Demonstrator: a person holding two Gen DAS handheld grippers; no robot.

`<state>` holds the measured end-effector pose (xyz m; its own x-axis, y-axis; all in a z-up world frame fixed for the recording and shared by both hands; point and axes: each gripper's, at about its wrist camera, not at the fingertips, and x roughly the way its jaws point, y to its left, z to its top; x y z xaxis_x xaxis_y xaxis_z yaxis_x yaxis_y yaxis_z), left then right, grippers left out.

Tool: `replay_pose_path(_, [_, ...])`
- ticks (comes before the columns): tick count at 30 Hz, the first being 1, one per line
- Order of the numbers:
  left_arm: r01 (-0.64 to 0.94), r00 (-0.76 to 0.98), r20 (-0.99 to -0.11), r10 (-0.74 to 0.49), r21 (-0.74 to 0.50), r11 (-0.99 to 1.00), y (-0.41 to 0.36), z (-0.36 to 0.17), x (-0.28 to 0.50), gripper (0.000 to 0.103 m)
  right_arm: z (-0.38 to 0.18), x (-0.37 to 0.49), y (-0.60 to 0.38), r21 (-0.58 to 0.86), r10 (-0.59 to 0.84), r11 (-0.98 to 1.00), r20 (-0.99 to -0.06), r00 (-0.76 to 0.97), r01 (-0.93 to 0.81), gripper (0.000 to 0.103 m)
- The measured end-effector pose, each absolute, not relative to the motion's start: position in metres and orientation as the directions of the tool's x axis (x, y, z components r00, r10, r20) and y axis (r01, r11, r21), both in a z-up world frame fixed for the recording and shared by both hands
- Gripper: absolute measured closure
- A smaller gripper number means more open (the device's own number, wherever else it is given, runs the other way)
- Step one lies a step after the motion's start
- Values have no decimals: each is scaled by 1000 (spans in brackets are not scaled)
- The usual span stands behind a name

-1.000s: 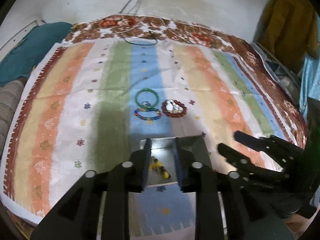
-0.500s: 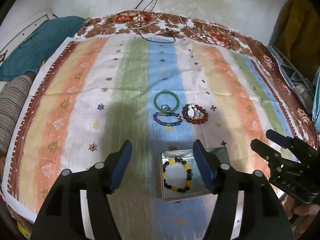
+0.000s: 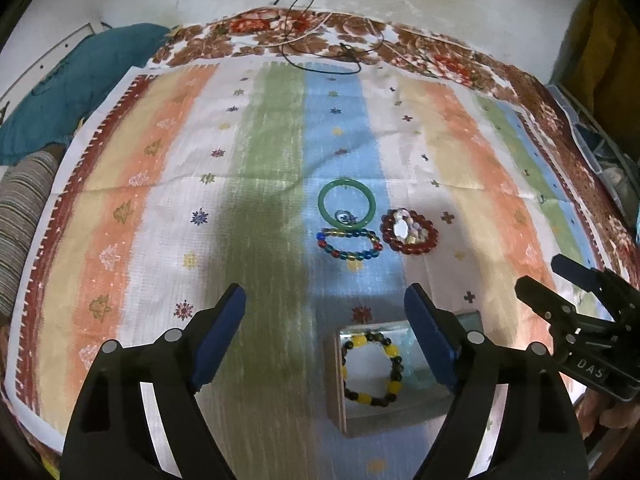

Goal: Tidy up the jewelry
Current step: 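Open both tools to release the bracelets into the tin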

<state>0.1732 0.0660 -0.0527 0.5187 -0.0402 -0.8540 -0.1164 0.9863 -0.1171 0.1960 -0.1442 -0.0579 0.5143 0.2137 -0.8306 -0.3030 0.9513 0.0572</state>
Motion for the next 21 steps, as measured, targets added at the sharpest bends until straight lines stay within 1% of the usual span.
replay_pose_path(7, [-135,494,-869,-21,-100,986,70,-67,192,21,-64,211,-145,50,195,958,-834,516,-282,27])
replay_pose_path(21, [-115,461,-887,-31,-94,989,68,-89,221,21,-83,240,-140,54,187,961,-852,489,-272,27])
